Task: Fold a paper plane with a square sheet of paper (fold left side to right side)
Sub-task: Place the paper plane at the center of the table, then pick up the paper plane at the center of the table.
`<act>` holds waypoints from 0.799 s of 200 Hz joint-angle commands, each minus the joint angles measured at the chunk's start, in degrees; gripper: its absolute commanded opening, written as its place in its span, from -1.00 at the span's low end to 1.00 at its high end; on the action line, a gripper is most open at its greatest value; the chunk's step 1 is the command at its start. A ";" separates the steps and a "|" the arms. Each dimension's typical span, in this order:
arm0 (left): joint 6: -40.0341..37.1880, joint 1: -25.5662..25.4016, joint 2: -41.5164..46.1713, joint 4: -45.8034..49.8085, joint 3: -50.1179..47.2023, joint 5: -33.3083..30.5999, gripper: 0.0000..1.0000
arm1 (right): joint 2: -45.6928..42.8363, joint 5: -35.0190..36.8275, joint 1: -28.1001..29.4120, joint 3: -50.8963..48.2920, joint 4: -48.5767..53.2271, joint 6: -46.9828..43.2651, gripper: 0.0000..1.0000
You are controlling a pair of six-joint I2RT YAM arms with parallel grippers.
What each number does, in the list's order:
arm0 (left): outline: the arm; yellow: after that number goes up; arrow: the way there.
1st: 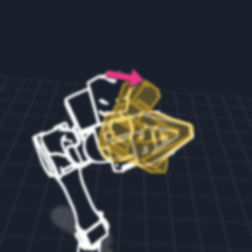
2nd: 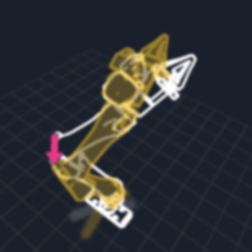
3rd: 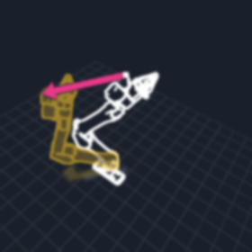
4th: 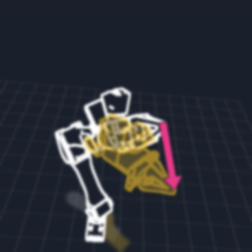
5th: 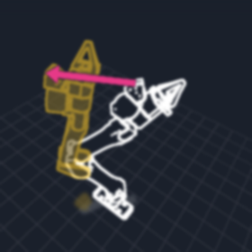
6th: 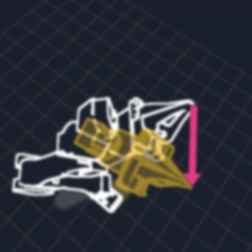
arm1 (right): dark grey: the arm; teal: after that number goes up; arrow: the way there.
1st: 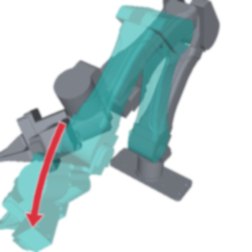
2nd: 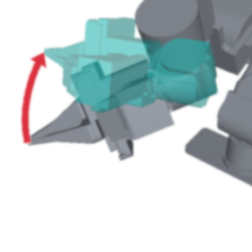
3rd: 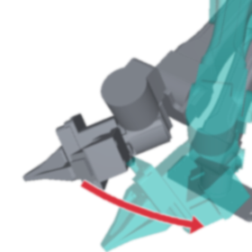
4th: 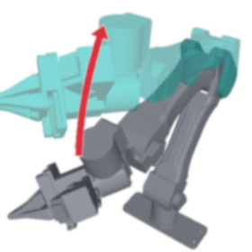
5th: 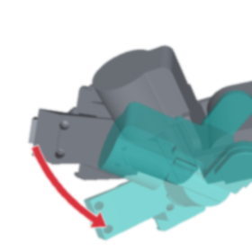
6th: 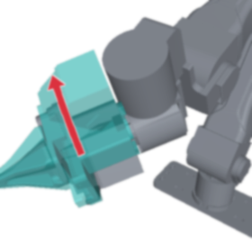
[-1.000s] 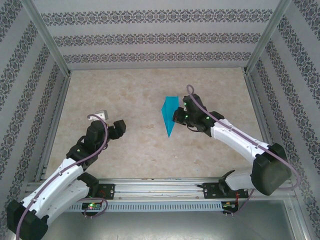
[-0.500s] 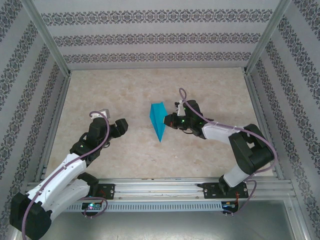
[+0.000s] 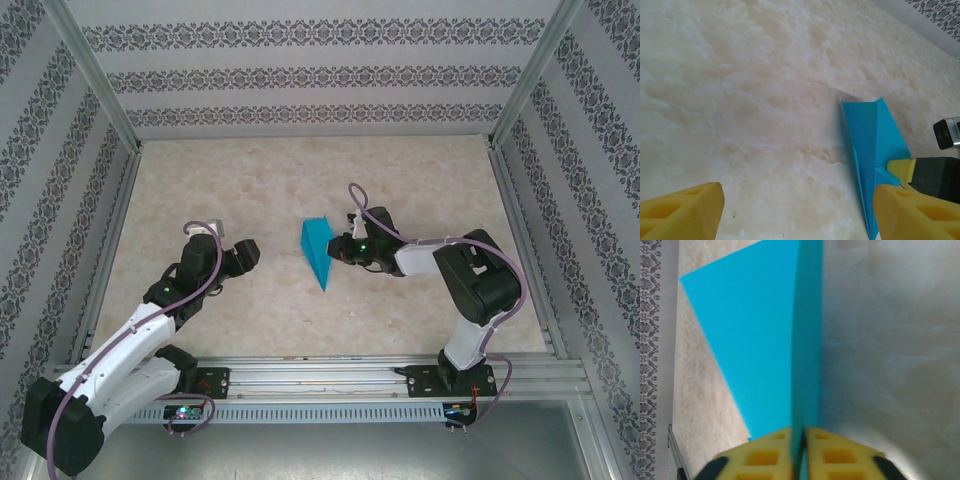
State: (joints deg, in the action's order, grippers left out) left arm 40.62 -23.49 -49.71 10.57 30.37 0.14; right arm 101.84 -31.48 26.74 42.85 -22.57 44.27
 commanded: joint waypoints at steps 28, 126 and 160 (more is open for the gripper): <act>-0.06 0.99 -0.56 -2.74 0.65 1.41 0.56 | -1.90 1.95 -0.59 -0.98 2.22 -2.53 -0.30; -1.68 2.19 0.23 -2.73 0.47 1.79 0.61 | -15.07 12.86 1.06 10.25 42.12 -12.00 0.14; -2.04 3.23 0.09 -3.08 0.42 2.14 0.63 | -10.61 12.96 4.38 16.47 48.84 -12.01 0.13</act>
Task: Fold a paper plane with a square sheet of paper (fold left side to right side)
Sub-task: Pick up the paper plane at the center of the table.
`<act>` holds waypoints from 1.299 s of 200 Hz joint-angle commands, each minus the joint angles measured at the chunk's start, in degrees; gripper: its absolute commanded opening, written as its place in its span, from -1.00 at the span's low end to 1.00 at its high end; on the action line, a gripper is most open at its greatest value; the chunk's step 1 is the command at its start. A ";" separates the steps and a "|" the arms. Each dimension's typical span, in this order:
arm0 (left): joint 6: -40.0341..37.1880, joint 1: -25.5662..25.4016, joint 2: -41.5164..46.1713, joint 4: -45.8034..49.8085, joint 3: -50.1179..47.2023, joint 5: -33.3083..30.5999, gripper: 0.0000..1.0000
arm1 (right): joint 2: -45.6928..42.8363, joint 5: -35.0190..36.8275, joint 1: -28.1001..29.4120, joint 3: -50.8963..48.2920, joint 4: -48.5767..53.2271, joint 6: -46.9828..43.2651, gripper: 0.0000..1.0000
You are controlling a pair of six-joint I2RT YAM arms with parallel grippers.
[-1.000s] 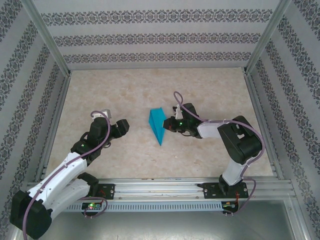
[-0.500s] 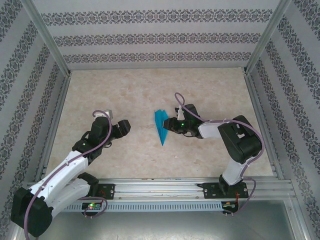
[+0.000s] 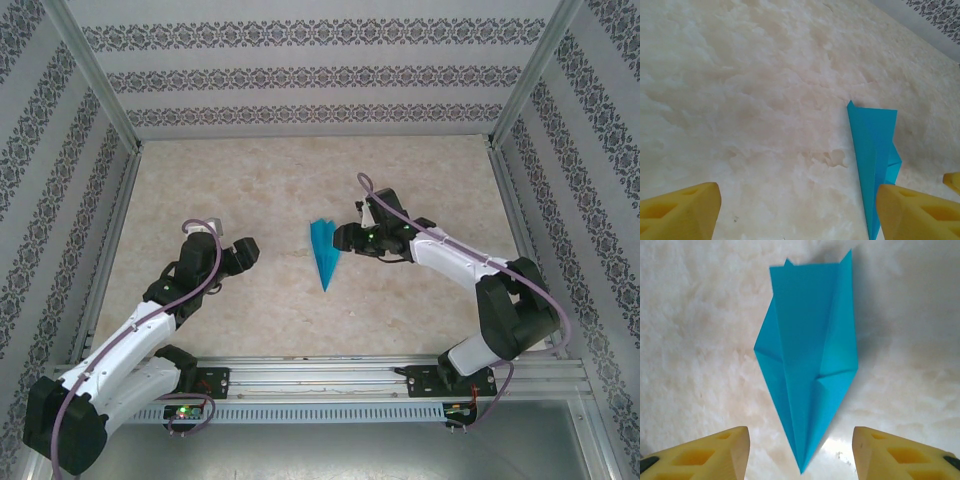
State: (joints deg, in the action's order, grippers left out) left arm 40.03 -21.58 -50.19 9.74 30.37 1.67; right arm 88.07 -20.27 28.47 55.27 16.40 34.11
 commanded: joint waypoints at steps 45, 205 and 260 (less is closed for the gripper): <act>-1.27 2.10 1.14 -2.44 -0.39 1.32 0.64 | 11.01 5.64 5.38 10.76 13.02 -1.51 0.15; -1.65 4.35 1.56 -2.40 -1.91 2.90 0.66 | 23.41 7.61 7.68 20.09 16.63 -1.76 -0.08; -1.54 4.82 1.59 -2.53 -2.07 3.30 0.66 | 24.46 9.21 8.83 21.61 18.69 -1.55 -0.43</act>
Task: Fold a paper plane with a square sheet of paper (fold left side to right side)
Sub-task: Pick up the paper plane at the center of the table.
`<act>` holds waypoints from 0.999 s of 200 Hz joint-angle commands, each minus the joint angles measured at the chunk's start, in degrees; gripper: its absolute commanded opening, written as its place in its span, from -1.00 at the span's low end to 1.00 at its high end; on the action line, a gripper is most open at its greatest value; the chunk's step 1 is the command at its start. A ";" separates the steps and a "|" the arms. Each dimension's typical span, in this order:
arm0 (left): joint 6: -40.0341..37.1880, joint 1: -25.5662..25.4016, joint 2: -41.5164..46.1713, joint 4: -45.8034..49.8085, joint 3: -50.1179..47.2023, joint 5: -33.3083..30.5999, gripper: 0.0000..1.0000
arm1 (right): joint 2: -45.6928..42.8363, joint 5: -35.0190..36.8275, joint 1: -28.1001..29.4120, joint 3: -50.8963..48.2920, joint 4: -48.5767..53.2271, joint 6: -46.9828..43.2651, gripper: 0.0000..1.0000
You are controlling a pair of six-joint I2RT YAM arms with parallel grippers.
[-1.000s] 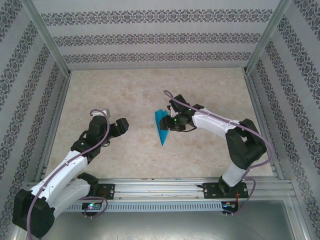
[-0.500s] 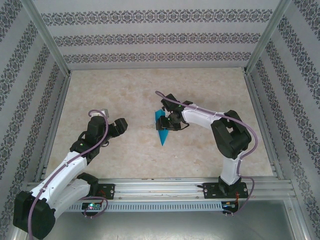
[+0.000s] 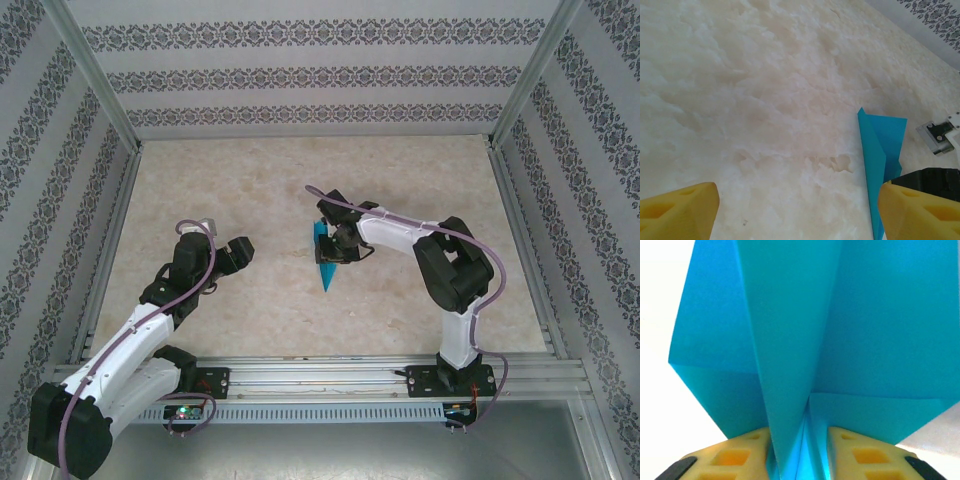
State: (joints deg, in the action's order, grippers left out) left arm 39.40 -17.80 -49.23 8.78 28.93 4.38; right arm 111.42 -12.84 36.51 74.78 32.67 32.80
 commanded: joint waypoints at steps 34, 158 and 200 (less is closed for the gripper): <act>-0.72 1.20 0.63 -1.66 -0.86 0.80 0.66 | 1.69 2.88 1.53 2.96 3.92 0.66 -0.50; -0.33 1.90 0.64 -2.29 -1.55 1.90 0.66 | 4.95 7.01 4.52 5.28 6.78 5.51 -0.78; -0.56 2.25 1.15 -2.03 -1.53 2.12 0.66 | 3.27 8.75 4.88 6.02 7.52 6.33 -0.92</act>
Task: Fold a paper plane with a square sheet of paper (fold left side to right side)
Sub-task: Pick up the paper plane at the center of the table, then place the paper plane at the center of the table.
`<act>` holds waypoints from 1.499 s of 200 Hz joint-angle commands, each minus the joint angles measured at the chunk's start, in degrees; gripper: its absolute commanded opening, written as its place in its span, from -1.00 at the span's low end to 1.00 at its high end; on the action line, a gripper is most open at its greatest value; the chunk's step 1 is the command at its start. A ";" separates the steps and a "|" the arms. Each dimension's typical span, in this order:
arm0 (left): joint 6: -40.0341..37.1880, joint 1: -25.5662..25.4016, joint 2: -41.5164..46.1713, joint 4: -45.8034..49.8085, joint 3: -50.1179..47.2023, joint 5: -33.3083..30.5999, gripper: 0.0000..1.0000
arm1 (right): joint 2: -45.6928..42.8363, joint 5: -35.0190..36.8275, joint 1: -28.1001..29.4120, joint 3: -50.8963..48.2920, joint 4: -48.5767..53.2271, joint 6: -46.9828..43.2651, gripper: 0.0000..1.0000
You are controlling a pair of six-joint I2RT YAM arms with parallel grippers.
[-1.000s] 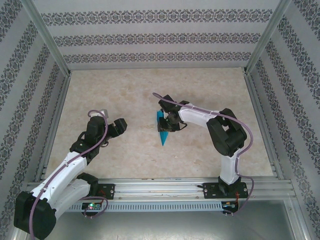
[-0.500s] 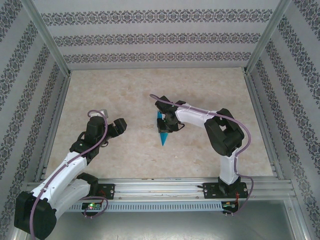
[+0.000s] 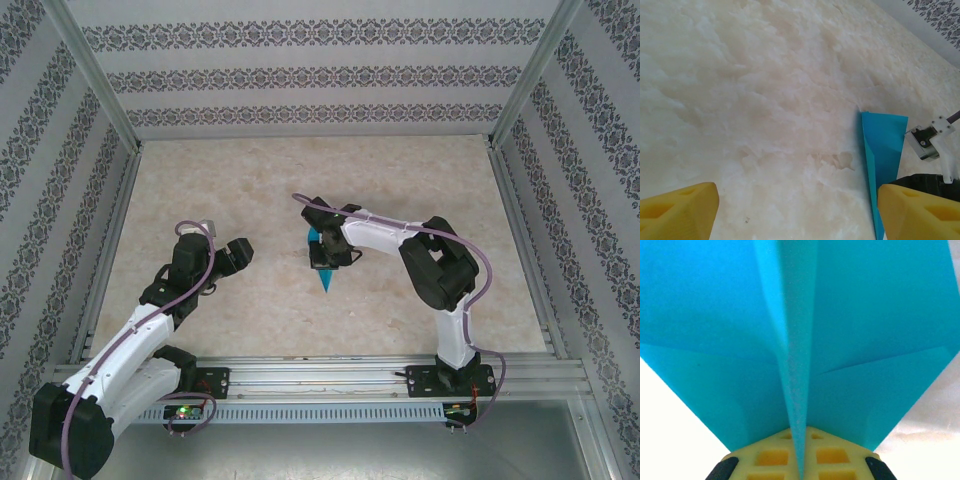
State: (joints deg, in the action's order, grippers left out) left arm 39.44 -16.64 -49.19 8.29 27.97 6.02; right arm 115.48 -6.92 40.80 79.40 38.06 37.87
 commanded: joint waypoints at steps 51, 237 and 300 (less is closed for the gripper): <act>-1.07 1.80 1.79 -1.50 -0.61 0.74 0.67 | -5.57 6.90 -1.07 4.74 5.88 0.72 -1.00; -4.85 3.99 1.72 0.28 0.14 12.35 0.97 | 20.94 4.61 -11.62 41.15 20.90 -6.90 -1.00; -5.10 4.32 1.98 2.66 0.44 12.11 1.00 | 24.42 4.52 -11.62 43.46 22.92 -7.65 -1.00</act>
State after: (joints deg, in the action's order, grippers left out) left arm 35.99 -13.37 -47.92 8.80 27.81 17.61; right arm 138.04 -2.02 29.26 120.84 58.39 31.11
